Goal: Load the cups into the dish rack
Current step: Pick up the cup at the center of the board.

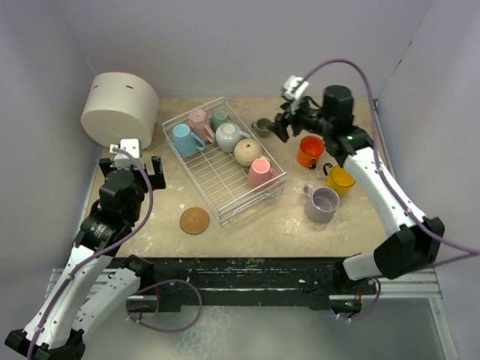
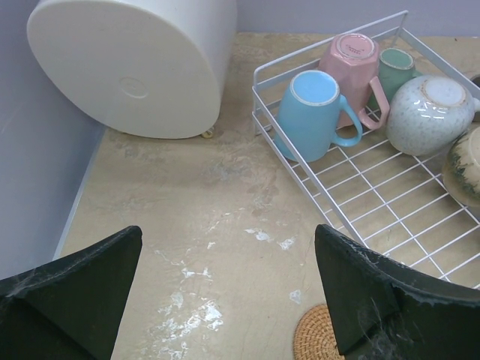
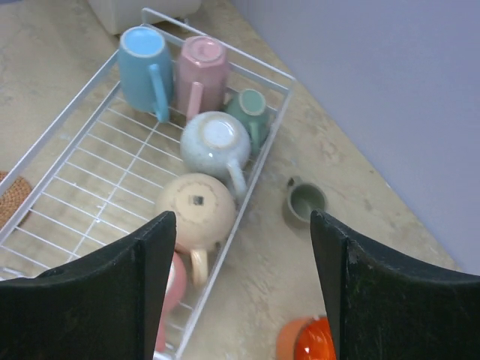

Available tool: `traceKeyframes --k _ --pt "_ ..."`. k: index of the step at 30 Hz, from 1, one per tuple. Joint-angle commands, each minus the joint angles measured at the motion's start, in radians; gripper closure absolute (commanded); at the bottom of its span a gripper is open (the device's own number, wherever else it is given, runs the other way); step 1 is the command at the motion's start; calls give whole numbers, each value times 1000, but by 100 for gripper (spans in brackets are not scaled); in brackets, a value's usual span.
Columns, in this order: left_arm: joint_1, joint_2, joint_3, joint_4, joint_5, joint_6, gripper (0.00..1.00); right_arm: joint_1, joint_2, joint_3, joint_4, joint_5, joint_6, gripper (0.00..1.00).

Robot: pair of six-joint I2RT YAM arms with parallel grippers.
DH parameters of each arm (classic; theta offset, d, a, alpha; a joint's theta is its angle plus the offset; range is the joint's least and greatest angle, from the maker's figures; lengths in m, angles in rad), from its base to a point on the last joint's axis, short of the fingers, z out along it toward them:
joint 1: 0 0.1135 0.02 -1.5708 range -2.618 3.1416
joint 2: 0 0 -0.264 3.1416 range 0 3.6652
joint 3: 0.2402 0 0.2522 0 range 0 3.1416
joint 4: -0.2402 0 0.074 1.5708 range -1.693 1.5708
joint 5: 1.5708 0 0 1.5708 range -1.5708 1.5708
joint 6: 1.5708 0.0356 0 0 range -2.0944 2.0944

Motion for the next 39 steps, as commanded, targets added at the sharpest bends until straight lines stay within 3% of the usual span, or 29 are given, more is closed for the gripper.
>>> traceKeyframes --k 1,7,13,17,25,39 --pt "7 -6 -1 54 41 20 1 -179 -142 -151 250 -281 207 26" --pt "8 -3 -10 72 103 37 1 -398 -157 -340 550 -444 438 29" --pt "8 2 -22 87 156 59 1 -428 -166 -456 547 -450 217 16" --pt "8 2 -28 90 170 71 1 -433 -185 -483 498 -341 140 5" --pt "7 13 -56 120 171 102 1 -438 -61 -311 232 -174 -1 3" --pt "8 10 -78 133 158 126 1 -438 -24 -240 110 -87 -56 4"
